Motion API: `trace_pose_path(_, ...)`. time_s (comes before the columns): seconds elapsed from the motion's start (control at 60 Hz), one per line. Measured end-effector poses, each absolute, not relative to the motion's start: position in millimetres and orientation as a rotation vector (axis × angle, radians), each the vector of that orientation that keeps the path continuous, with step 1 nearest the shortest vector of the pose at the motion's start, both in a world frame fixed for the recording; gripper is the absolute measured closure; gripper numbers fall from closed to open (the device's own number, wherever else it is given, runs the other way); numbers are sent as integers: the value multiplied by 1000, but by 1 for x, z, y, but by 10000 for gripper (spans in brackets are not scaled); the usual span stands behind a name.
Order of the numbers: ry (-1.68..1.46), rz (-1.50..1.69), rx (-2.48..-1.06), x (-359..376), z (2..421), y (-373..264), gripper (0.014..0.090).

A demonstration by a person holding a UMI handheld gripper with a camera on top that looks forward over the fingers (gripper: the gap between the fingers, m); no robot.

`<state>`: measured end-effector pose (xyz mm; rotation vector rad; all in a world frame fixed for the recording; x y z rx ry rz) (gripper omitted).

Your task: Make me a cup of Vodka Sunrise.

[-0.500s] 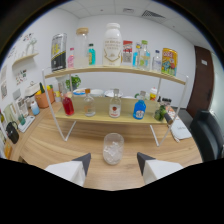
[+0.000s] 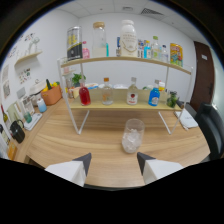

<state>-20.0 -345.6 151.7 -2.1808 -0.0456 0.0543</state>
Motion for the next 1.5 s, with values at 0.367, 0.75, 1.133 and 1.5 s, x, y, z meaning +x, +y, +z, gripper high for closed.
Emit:
trace_pose_path(0.367,-33,119,-1922,-116,199,-232,188)
trace_pose_path(0.75,-15,56,-1883,-137,198,-129,308)
trace_pose_path(1.133,-12,25,-1882,-138,195,-108,693)
trace_pose_path(1.5,-67,31,-1844,-131,225,-142,700)
